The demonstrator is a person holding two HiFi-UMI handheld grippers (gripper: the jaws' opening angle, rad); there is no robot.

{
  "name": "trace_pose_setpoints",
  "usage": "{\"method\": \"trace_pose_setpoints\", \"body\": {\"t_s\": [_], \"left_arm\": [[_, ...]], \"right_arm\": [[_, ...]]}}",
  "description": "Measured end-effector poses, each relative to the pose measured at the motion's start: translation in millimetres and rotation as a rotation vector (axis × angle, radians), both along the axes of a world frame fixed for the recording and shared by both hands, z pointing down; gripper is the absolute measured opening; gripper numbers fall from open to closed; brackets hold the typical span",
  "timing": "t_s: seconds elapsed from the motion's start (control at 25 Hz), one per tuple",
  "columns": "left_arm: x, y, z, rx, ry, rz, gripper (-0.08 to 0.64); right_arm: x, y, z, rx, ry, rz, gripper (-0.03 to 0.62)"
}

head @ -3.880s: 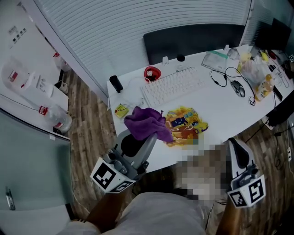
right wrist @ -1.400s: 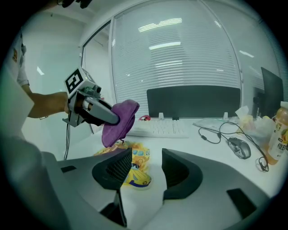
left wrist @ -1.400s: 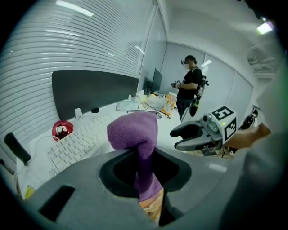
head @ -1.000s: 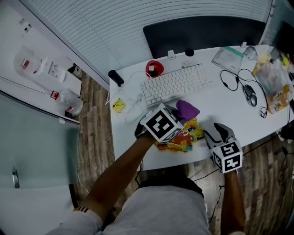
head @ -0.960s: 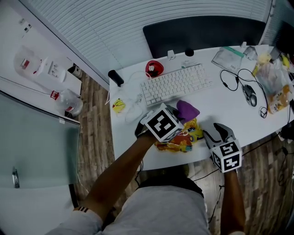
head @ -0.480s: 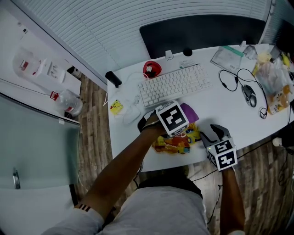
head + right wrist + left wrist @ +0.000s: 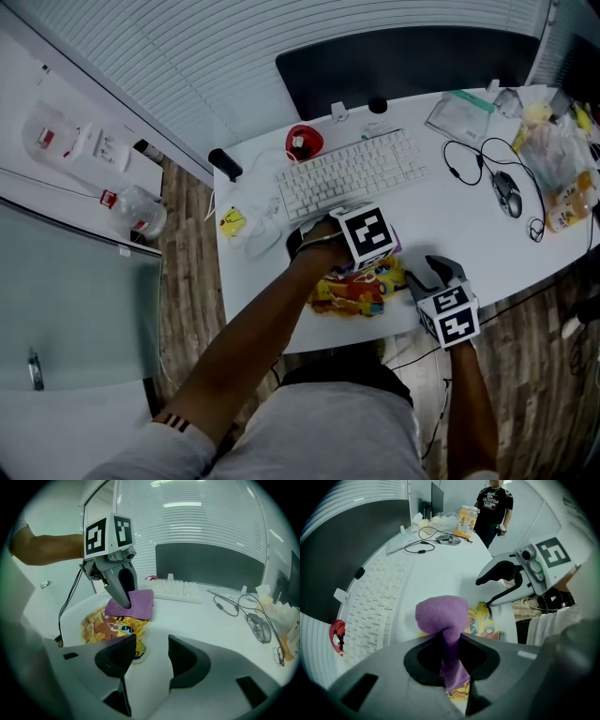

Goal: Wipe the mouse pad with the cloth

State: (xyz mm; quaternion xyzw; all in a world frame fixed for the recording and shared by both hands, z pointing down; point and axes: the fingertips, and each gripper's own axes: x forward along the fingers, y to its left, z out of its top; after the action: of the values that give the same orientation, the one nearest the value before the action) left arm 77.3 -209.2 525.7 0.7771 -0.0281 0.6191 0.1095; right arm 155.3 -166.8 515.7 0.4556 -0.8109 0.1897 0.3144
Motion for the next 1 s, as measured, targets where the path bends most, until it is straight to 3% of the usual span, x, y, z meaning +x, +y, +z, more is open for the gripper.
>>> {"method": "trace_pose_setpoints", "body": {"t_s": [0.24, 0.64, 1.0], "left_arm": [[-2.2, -4.3, 9.4, 0.000, -0.049, 0.016, 0.083], [-10.2, -6.9, 13.8, -0.012, -0.049, 0.007, 0.083], [-51.0, -3.5, 11.0, -0.023, -0.050, -0.044, 0.083]], "right_arm": [[2.8, -2.0, 5.5, -0.008, 0.018, 0.006, 0.189], [4.0, -1.4, 20.0, -0.041, 0.040, 0.019, 0.195], [5.6, -0.6, 19.3, -0.046, 0.028, 0.034, 0.199]]}}
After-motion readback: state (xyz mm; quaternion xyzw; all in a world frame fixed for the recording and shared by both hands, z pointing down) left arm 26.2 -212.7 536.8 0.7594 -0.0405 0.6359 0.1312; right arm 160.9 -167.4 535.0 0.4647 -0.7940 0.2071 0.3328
